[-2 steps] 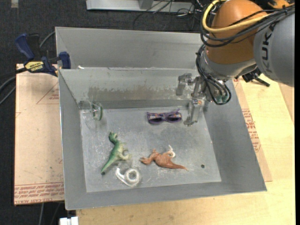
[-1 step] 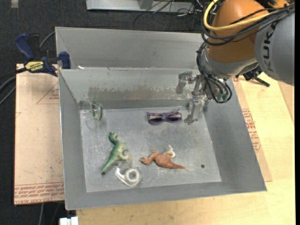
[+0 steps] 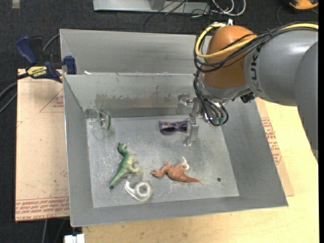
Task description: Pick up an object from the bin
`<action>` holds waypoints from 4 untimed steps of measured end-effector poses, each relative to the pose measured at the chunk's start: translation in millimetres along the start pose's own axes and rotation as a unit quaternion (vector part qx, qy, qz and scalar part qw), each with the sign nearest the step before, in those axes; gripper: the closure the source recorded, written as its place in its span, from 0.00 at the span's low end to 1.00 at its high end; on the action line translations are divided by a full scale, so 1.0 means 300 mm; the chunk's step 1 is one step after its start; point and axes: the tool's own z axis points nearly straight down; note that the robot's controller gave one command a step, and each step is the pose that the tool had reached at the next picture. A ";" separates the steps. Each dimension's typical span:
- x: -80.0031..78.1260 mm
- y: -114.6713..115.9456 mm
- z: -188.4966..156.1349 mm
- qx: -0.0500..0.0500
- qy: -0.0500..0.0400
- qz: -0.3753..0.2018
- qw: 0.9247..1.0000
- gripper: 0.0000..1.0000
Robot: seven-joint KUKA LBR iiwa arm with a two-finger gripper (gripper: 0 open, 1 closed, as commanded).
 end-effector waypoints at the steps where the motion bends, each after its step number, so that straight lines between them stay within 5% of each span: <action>1: -0.018 0.000 0.027 0.000 0.000 0.011 1.000 0.00; 2: -0.025 -0.004 -0.012 0.000 -0.001 0.014 1.000 0.00; 3: -0.029 -0.003 0.234 -0.001 0.000 0.044 0.999 0.00; 4: -0.031 -0.025 0.228 -0.001 -0.002 0.054 0.999 1.00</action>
Offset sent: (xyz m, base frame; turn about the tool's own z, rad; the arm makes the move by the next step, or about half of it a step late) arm 0.0085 -0.0045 -0.0048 0.0382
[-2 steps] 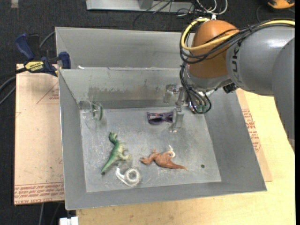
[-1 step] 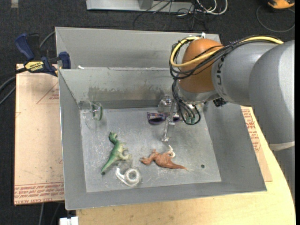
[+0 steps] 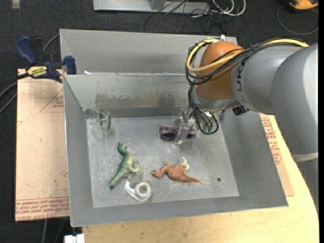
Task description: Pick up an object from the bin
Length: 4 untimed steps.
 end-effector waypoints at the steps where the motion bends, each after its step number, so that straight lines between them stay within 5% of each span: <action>1: 0.000 0.000 0.000 0.000 0.000 0.000 1.000 1.00; 4: 0.004 0.000 -0.060 0.000 0.002 0.000 1.000 1.00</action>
Offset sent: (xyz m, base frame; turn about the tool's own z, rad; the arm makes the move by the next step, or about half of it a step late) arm -0.0001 0.0000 0.0254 0.0000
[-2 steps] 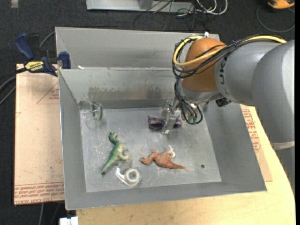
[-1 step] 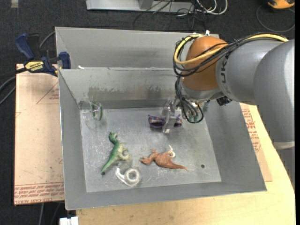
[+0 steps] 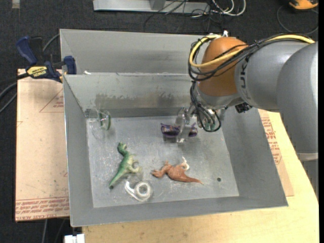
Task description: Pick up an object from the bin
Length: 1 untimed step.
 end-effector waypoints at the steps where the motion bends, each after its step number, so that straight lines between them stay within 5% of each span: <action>1: 0.004 0.000 -0.056 0.000 0.002 0.000 1.000 1.00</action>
Offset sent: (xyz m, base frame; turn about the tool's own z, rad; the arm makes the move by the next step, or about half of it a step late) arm 0.0000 0.0000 0.0190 0.0000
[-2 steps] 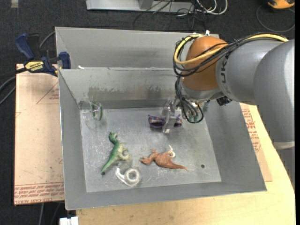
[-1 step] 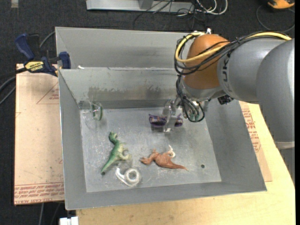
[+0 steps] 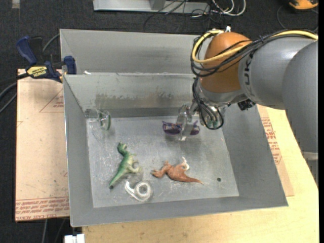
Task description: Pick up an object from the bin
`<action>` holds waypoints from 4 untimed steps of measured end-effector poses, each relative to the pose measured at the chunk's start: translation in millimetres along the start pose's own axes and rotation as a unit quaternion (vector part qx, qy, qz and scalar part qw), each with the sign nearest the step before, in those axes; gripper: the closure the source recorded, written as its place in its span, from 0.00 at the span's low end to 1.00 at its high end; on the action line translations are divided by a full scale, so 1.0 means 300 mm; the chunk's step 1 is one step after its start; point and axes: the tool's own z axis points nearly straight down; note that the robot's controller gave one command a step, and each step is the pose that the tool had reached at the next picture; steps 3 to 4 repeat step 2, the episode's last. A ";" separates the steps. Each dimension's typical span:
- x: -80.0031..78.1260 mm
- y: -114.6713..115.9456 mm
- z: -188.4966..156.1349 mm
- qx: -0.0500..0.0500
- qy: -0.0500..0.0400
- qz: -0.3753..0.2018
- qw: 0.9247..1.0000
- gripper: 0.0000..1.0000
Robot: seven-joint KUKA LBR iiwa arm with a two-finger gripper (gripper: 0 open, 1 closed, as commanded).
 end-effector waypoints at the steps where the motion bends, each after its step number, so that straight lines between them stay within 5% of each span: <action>1: -0.002 0.001 -0.081 0.000 -0.001 0.000 1.000 1.00; 4: -0.006 0.001 -0.145 -0.001 -0.004 0.000 1.000 1.00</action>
Offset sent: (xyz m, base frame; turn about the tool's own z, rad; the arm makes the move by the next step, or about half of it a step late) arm 0.0000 -0.0001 0.0465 0.0000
